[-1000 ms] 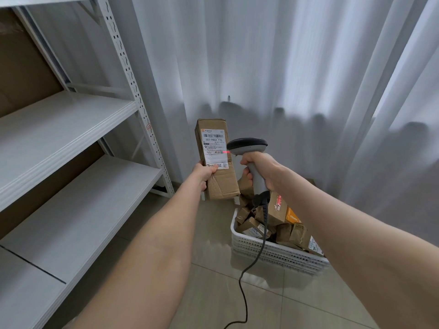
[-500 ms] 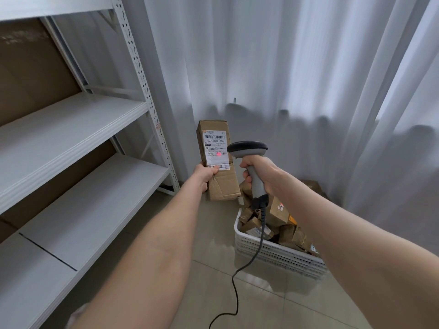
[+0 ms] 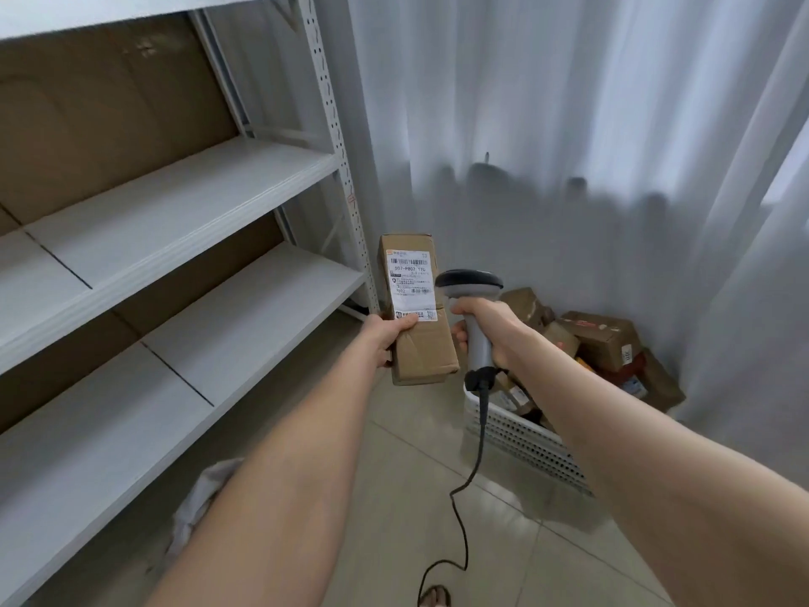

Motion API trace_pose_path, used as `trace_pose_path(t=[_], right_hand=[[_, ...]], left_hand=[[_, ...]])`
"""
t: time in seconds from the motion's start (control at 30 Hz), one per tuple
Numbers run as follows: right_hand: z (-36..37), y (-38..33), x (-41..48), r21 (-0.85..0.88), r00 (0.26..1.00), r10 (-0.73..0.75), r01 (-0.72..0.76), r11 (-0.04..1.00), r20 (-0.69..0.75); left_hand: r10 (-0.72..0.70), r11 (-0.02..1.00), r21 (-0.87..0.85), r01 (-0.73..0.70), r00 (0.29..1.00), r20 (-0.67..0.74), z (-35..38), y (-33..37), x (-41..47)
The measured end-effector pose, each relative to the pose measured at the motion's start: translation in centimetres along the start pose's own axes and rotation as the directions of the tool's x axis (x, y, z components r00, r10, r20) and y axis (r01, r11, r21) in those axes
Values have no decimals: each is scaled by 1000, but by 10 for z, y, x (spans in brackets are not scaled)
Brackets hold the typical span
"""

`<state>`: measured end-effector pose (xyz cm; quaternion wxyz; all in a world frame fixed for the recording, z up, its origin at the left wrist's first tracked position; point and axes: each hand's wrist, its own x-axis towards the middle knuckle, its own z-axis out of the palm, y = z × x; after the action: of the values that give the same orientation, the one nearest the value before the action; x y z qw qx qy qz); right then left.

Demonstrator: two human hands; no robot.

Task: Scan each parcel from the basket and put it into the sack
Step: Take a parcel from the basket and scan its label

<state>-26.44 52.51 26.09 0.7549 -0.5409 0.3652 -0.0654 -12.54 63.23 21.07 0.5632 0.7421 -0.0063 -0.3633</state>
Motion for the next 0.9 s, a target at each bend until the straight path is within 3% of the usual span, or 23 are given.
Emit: trace_pose_path(t=[0.37,0.57,0.9], right_hand=[[141,83,-3,-82,984,134,-125,989,116],[239,127,10,-88,973,189,-178,980,135],[376,233,66,-87,940,324,-315,945,111]], left_hand=[[-116,989,-116,90,962,-247,-167,-95,-40],[-169,981,-145,129,935,-311,-265,-138,-40],[-347,937,-104,333,860,-375,-409,-238,20]])
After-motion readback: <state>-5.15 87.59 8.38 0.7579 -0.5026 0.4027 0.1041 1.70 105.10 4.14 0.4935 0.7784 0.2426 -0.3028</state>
